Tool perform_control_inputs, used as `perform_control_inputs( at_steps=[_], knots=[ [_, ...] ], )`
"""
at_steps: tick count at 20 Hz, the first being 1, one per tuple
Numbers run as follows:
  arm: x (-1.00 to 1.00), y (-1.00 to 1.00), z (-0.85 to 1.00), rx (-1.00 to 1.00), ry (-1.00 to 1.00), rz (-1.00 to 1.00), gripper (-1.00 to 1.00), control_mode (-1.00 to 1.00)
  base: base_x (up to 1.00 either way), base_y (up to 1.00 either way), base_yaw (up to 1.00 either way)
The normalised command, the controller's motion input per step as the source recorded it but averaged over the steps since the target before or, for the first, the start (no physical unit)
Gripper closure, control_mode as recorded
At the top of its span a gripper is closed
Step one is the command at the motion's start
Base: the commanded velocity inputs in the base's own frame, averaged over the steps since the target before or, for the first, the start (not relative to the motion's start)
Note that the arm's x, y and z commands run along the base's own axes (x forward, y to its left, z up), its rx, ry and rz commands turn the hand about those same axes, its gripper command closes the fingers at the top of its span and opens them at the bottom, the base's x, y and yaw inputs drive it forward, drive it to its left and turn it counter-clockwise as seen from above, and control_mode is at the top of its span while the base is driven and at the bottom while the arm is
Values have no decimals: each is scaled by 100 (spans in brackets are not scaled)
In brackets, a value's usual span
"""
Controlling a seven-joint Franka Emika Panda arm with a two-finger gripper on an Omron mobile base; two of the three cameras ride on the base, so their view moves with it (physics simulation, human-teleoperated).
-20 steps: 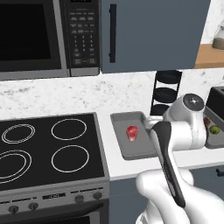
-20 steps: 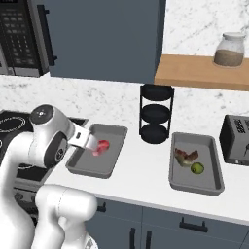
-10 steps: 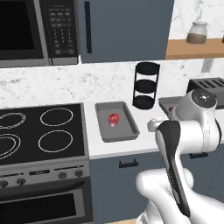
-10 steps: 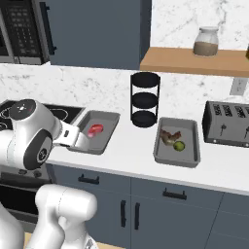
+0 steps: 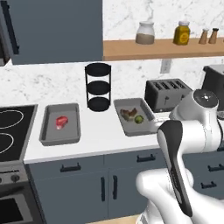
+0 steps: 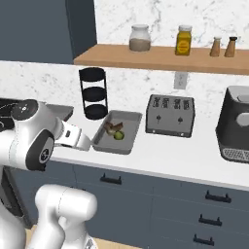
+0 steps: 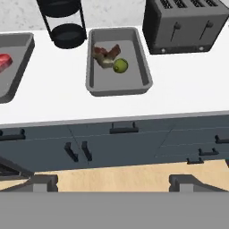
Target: Place one lime and one steak in each tupperware on the nearby counter, to pack two identical lunches.
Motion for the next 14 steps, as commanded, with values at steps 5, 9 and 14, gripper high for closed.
perform_control_inputs(
  at_steps=[5, 9, 14],
  knots=[
    [0, 0, 0, 0, 0, 0, -100, 100, -30, -100, 0],
    [0, 0, 0, 0, 0, 0, -100, 100, -45, -100, 0],
    [0, 0, 0, 0, 0, 0, -100, 100, -74, -97, 0]
  ],
)
